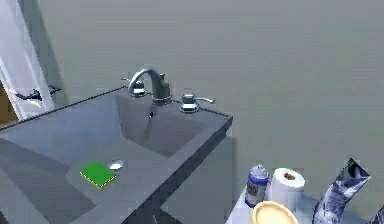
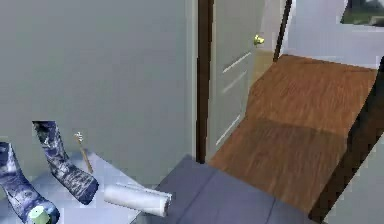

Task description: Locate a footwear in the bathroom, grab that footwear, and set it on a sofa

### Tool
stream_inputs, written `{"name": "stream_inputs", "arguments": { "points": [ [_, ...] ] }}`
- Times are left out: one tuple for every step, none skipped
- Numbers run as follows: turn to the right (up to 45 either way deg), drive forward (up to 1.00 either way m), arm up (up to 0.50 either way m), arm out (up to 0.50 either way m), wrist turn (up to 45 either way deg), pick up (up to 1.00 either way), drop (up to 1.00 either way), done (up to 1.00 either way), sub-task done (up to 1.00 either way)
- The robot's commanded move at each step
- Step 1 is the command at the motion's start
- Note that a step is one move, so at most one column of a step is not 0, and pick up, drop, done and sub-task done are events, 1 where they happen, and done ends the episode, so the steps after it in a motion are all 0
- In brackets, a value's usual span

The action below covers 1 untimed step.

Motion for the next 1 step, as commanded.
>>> {"name": "stream_inputs", "arguments": {
  "points": [
    [-39.0,0.00,0.00,0.00,0.0,0.00,0.00,0.00,0.00]
  ]
}}
